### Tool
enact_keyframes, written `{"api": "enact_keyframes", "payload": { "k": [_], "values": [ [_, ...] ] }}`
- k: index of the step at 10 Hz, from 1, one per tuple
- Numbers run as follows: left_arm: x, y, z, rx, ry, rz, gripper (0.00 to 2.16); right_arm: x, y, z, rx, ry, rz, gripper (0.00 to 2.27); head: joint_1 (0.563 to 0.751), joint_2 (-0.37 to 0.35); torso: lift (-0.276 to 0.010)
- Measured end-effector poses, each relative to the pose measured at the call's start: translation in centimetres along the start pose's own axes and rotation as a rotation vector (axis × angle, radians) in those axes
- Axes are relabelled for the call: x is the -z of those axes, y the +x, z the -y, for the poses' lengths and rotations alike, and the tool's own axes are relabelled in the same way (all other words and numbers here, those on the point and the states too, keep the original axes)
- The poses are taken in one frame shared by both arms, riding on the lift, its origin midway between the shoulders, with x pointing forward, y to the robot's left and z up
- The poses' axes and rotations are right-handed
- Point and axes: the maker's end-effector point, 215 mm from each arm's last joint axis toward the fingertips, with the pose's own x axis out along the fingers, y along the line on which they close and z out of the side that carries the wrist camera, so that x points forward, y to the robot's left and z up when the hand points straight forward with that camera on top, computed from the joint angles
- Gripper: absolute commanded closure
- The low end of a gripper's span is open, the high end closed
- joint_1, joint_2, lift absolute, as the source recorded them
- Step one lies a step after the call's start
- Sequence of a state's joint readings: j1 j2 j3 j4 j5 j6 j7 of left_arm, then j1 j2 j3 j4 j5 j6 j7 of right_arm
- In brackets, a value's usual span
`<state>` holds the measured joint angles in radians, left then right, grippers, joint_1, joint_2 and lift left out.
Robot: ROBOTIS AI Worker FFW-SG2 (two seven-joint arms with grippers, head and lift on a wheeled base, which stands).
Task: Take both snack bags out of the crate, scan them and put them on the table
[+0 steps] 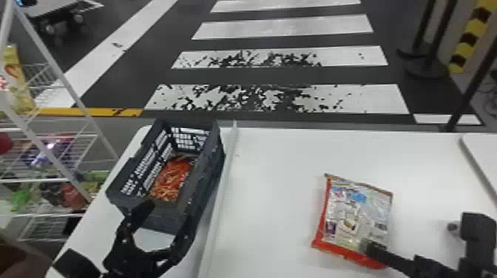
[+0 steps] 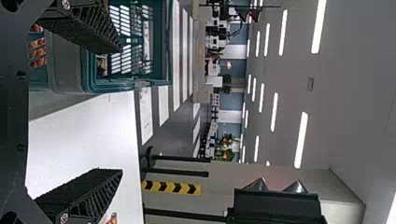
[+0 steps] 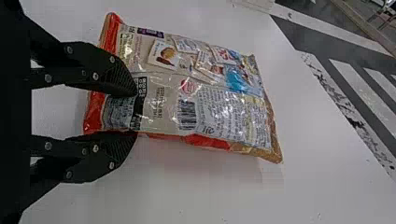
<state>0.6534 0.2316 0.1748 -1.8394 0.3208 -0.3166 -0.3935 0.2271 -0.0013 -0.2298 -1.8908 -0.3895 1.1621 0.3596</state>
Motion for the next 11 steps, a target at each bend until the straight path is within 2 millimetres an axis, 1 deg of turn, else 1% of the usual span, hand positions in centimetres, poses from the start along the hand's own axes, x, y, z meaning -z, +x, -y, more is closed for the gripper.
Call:
{"api": "enact_keyframes", "payload": {
  "k": [2,3,4,5,6,7,8,9,10,11],
  "values": [
    [0.0,0.0,0.0,0.000,0.001,-0.001,0.08,0.1,-0.3,-0.4,-0.016,0.003,-0.004,2.26,0.695,0.186,-0.092],
    [0.0,-0.1,0.0,0.001,0.001,-0.002,0.08,-0.3,-1.0,-0.6,-0.036,0.023,0.014,2.26,0.695,0.185,-0.092],
    [-0.1,-0.2,0.1,0.003,0.001,-0.002,0.08,-1.3,-2.3,-1.1,-0.077,0.058,0.046,2.26,0.695,0.179,-0.092],
    [-0.2,-0.3,0.2,0.004,0.001,-0.001,0.08,-2.7,-3.8,-1.3,-0.109,0.089,0.088,2.26,0.695,0.166,-0.092],
    [-0.3,-0.3,0.4,0.006,0.002,0.001,0.08,-4.3,-5.5,-1.2,-0.126,0.109,0.136,2.26,0.695,0.143,-0.092],
    [-0.5,-0.4,0.5,0.009,0.004,0.003,0.08,-6.2,-7.5,-0.3,-0.123,0.118,0.193,2.26,0.695,0.106,-0.092],
    [-0.6,-0.4,0.6,0.011,0.005,0.004,0.08,-8.1,-9.5,1.5,-0.084,0.123,0.253,2.26,0.695,0.057,-0.092],
    [-0.7,-0.4,0.6,0.013,0.007,0.005,0.08,-10.5,-11.7,4.5,-0.009,0.132,0.334,2.26,0.695,0.022,-0.092],
    [-0.7,-0.4,0.6,0.015,0.010,0.004,0.08,-13.3,-14.6,8.1,0.075,0.147,0.440,2.26,0.695,-0.059,-0.092],
    [-0.8,-0.4,0.6,0.015,0.012,0.004,0.08,-14.9,-17.0,11.1,0.137,0.167,0.513,2.26,0.695,-0.127,-0.092]
  ]
}}
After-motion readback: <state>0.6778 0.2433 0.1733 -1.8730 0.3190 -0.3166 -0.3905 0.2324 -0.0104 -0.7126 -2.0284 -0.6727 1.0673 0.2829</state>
